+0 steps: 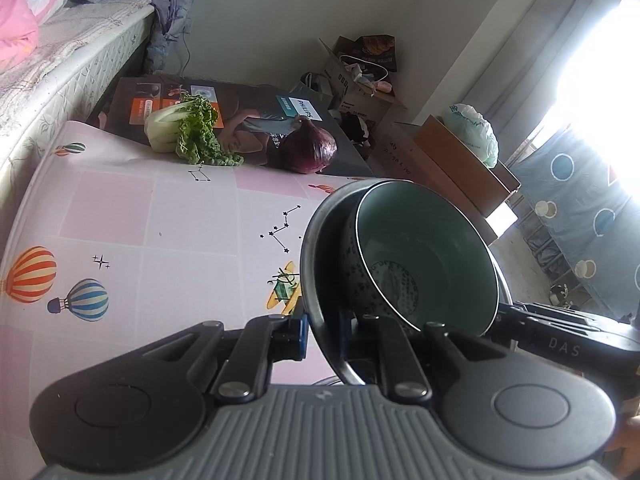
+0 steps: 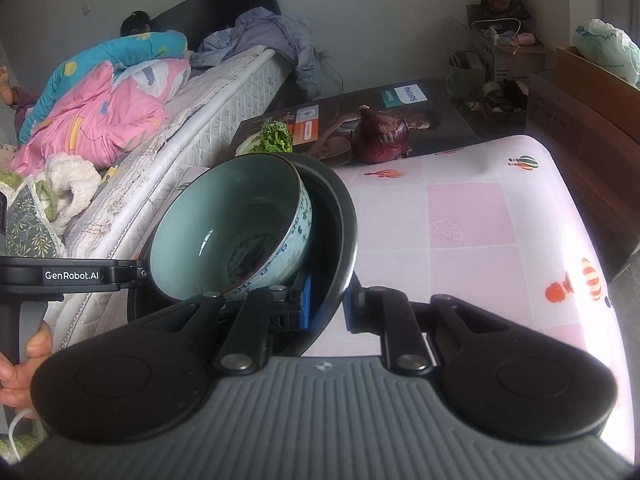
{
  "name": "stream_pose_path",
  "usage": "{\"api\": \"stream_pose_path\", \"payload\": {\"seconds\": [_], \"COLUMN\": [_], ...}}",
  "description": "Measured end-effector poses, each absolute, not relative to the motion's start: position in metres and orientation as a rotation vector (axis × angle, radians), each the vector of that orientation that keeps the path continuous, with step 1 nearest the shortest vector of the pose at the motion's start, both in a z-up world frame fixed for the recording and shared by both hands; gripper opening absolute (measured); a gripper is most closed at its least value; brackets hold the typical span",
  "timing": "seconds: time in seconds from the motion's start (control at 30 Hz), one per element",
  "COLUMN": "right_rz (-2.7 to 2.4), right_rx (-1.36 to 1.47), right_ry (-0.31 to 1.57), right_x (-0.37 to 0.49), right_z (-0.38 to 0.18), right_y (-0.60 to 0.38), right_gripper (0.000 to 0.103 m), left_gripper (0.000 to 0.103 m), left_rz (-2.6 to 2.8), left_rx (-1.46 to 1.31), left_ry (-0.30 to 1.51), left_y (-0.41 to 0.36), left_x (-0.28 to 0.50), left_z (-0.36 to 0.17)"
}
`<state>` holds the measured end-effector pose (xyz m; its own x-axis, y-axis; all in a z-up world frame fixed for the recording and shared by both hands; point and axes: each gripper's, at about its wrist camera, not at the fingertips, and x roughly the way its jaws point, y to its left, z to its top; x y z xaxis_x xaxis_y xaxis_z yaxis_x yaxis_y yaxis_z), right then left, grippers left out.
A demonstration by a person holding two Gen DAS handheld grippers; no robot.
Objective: Organize plates and bowls
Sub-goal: 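Carry the dark basin over the plate stack and lower it with both tools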
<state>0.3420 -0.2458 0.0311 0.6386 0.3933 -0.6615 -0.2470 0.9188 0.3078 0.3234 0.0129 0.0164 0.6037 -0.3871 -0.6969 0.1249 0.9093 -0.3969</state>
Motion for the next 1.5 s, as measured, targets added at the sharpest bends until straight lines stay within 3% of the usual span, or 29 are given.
{"api": "stream_pose_path", "payload": {"seconds": [0.27, 0.7, 1.5], "right_rz": [0.368, 0.37, 0.352], "right_rx": [0.208, 0.271, 0.268], "right_ry": [0.809, 0.899, 0.96], "right_x": [0.284, 0.209, 0.216], "right_z": [0.037, -0.009, -0.048], "right_y": [-0.242, -0.24, -0.238], "right_gripper": [0.015, 0.015, 0.016], "left_gripper": [0.013, 0.012, 0.014], "left_rz": [-0.302, -0.286, -0.265], "left_rx": [-0.329, -0.318, -0.293], "left_ry": [0.886, 0.967, 1.04], "left_y": [0.017, 0.018, 0.008], "left_x": [0.274, 0.22, 0.216], "left_z": [0.019, -0.015, -0.045]}}
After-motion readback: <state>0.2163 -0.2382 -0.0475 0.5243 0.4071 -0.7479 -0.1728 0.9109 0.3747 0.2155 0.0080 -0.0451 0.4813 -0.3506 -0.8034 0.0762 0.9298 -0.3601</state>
